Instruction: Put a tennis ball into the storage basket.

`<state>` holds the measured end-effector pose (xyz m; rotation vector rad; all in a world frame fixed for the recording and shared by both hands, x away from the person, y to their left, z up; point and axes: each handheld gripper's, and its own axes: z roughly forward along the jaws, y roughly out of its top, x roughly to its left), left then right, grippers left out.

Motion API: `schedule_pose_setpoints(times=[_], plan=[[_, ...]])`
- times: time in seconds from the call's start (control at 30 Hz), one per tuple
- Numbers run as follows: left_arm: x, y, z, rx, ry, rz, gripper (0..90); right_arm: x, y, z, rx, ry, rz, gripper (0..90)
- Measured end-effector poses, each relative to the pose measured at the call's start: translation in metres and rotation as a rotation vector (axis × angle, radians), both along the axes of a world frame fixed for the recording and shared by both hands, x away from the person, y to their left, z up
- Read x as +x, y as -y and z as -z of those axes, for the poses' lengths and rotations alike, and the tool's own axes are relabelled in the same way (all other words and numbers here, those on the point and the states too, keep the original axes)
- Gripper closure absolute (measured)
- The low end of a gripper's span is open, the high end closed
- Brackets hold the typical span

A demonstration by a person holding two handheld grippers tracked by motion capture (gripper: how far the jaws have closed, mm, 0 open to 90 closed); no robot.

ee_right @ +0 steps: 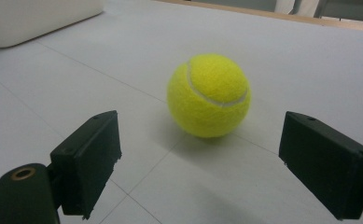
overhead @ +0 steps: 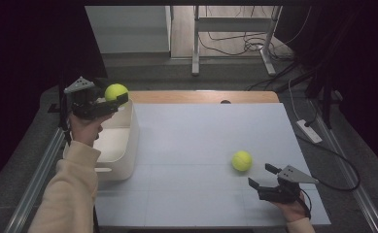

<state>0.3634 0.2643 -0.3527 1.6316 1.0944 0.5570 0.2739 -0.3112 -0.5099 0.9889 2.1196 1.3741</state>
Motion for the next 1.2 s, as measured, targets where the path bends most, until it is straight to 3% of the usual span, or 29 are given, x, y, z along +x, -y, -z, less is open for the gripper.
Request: schedule_pose_setpoints(times=[0.57,1.0,1.2], plan=[[0.005,-0.014,0.005,0.021,-0.026,-0.053,27.2,0.0,0.0,0.0,-0.001,0.0,-0.003,12.8],[0.011,-0.033,0.014,0.041,-0.074,-0.116,27.2,0.0,-0.001,0.0,-0.004,0.002,0.0,12.8],[0.015,-0.039,0.018,0.07,-0.103,-0.14,27.2,0.0,-0.001,0.0,-0.006,0.001,-0.001,12.8]])
